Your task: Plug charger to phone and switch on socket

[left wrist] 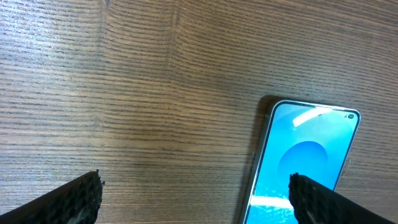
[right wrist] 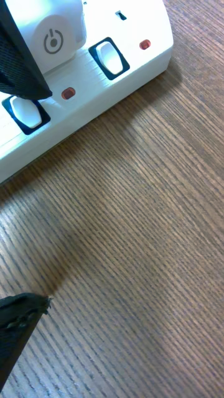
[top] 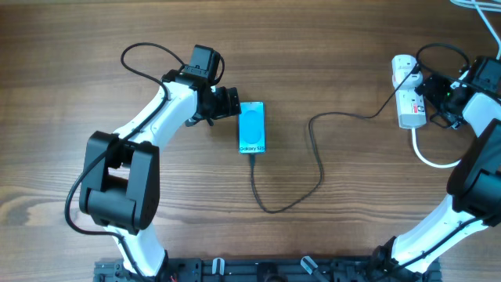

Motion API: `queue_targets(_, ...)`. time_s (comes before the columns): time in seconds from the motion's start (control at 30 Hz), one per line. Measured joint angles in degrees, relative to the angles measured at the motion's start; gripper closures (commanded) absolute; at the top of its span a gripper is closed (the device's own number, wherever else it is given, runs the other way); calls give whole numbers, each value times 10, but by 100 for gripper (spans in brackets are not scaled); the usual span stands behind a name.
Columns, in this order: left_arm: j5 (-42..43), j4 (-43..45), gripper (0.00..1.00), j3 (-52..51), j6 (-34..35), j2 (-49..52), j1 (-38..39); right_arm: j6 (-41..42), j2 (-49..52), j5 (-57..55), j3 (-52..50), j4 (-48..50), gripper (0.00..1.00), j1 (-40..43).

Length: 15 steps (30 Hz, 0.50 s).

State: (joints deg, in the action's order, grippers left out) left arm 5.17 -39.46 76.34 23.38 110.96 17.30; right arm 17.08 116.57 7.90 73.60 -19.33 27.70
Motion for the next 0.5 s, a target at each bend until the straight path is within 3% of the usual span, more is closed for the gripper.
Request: queue_targets(0.5,0,0,0,0,0,0,0,6,0,2,4,-19,0,0)
